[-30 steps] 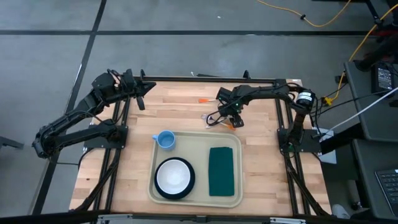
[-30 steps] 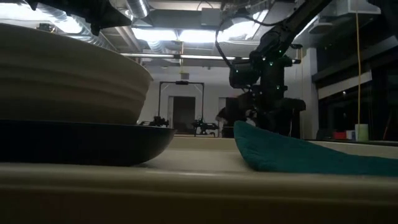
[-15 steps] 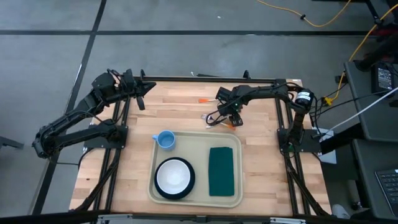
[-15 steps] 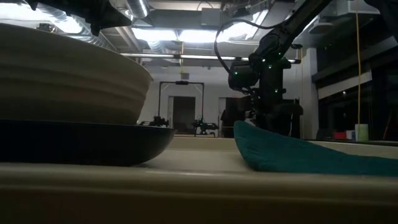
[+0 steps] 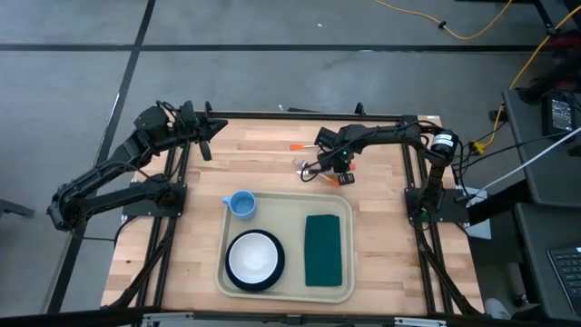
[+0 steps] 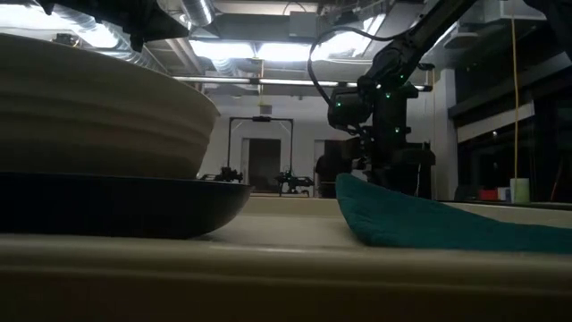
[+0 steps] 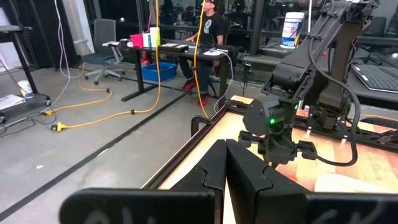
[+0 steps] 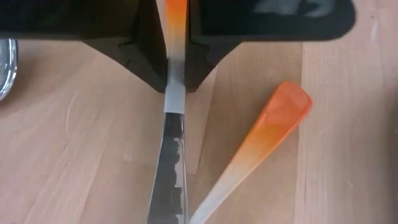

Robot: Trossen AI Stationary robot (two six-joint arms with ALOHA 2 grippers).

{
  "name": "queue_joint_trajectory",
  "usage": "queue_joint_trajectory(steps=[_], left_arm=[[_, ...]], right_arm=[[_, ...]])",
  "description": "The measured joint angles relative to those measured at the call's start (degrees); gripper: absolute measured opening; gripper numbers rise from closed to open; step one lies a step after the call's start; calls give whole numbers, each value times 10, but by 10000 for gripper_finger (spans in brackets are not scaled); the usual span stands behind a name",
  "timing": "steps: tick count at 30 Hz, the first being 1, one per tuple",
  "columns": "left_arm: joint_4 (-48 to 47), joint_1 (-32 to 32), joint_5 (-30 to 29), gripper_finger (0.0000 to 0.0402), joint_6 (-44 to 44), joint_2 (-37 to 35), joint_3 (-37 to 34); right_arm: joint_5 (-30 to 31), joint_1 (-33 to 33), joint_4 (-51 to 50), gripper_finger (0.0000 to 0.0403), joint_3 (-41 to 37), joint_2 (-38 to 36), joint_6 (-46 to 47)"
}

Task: Set up tray
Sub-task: Put the orange knife on top of the green napkin on the gray tray

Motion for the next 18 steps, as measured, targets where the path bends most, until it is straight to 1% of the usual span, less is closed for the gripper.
queue_joint_trajectory(steps=[6,10,18], left_arm=[[0,0,0,4,0,0,0],[0,0,0,4,0,0,0],[0,0,0,4,0,0,0]], right_arm=[[0,0,0,39,0,0,0],[0,0,-1,46,0,0,0],[-1,0,-7,41,0,0,1]])
